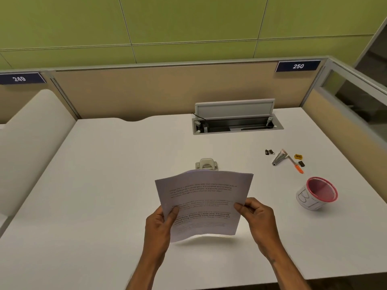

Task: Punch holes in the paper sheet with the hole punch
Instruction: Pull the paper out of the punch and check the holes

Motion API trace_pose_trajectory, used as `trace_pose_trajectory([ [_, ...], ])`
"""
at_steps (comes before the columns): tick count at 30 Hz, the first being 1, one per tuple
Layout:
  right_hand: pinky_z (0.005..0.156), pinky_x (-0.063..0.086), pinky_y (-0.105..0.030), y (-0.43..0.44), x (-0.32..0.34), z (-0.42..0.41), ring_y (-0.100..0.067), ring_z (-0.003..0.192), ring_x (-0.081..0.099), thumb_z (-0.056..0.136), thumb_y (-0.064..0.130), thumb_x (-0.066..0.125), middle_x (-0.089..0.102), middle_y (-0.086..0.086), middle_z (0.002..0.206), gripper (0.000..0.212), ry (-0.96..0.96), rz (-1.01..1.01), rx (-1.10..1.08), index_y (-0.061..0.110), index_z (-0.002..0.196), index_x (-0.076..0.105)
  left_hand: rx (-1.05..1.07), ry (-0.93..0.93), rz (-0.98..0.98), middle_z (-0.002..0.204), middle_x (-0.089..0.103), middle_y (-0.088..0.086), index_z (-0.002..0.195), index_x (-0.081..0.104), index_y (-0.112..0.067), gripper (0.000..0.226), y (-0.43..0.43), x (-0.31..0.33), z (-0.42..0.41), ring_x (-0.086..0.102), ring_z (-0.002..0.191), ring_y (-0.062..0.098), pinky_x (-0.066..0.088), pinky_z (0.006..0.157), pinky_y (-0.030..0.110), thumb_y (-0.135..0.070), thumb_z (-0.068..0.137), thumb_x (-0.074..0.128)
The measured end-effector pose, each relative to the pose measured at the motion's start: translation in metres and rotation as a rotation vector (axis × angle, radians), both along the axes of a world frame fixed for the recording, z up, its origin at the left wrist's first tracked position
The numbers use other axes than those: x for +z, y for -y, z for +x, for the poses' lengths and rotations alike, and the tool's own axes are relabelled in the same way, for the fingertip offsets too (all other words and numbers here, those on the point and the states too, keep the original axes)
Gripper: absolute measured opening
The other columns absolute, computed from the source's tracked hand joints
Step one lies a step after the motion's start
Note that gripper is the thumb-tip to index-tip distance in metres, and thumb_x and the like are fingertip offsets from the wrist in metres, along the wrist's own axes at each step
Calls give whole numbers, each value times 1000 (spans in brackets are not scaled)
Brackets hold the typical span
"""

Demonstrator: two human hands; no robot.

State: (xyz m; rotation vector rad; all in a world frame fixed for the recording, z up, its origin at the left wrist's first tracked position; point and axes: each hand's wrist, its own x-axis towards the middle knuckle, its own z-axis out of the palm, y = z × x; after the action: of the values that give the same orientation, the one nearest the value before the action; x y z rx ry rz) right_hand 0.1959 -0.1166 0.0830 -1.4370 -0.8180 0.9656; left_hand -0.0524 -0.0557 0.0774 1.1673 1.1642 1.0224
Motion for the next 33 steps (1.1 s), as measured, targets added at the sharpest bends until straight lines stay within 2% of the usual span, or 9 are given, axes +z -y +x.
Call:
trace_pose_trajectory([
  [6, 77, 51, -9, 8, 0, 2, -5, 94, 70, 92, 11, 63, 76, 8, 102, 26, -8, 20, 22, 32, 101, 75, -51, -51, 38, 104, 76, -11, 107, 73, -36, 24, 0, 2, -3, 69, 96, 8, 53, 76, 19, -47, 91, 59],
  [9, 80, 52, -11, 10, -5, 1, -8, 99, 70, 91, 11, 64, 76, 6, 106, 25, -40, -9, 60, 31, 104, 75, -73, -62, 31, 107, 76, -10, 109, 73, -35, 26, 2, -3, -5, 69, 100, 11, 50, 82, 23, -46, 86, 66],
  [12, 80, 54, -13, 10, -9, 1, -11, 100, 70, 89, 13, 68, 76, 6, 107, 24, -49, -40, 91, 30, 103, 74, -86, -73, 3, 106, 76, -10, 106, 73, -35, 28, 2, -8, -6, 71, 100, 11, 54, 80, 23, -37, 78, 76],
  [14, 79, 54, -14, 8, -10, 0, -12, 99, 71, 88, 14, 68, 76, 5, 106, 22, -52, -44, 89, 30, 102, 74, -88, -81, -1, 106, 76, -11, 105, 72, -37, 25, 1, -10, -3, 70, 99, 11, 56, 76, 20, -32, 81, 75],
  [17, 78, 54, -12, 6, -9, -3, -12, 97, 71, 89, 18, 67, 76, 4, 103, 16, -55, -39, 59, 28, 99, 74, -42, -69, -24, 104, 75, -15, 102, 71, -43, 18, 1, -7, 2, 69, 95, 8, 55, 72, 19, -43, 86, 63],
  [20, 74, 52, -10, 4, -5, -2, -9, 90, 72, 89, 16, 67, 77, 5, 97, 13, -36, -38, 17, 26, 92, 75, -4, -53, -43, 101, 76, -14, 97, 71, -40, 16, 0, -4, 5, 69, 90, 7, 52, 73, 21, -41, 91, 57],
  [24, 72, 53, -12, 4, 0, 2, -9, 85, 72, 88, 14, 68, 78, 5, 92, 14, 0, -24, -3, 26, 87, 75, 13, -38, -19, 99, 76, -12, 98, 72, -34, 19, -1, 0, 6, 69, 89, 9, 52, 75, 24, -42, 89, 57],
  [29, 70, 56, -16, 6, -3, 2, -12, 83, 72, 85, 15, 72, 78, 3, 90, 11, -1, -46, -1, 25, 85, 75, 1, -36, -18, 98, 77, -8, 95, 74, -35, 14, -1, -2, 4, 71, 89, 11, 52, 75, 25, -28, 93, 62],
  [33, 71, 55, -22, 7, -9, 1, -15, 83, 72, 81, 16, 75, 77, -1, 88, 6, -27, -69, -9, 21, 85, 74, -7, -30, -29, 99, 77, -9, 97, 74, -38, 15, 2, -4, 5, 72, 89, 10, 55, 72, 22, -38, 82, 70],
])
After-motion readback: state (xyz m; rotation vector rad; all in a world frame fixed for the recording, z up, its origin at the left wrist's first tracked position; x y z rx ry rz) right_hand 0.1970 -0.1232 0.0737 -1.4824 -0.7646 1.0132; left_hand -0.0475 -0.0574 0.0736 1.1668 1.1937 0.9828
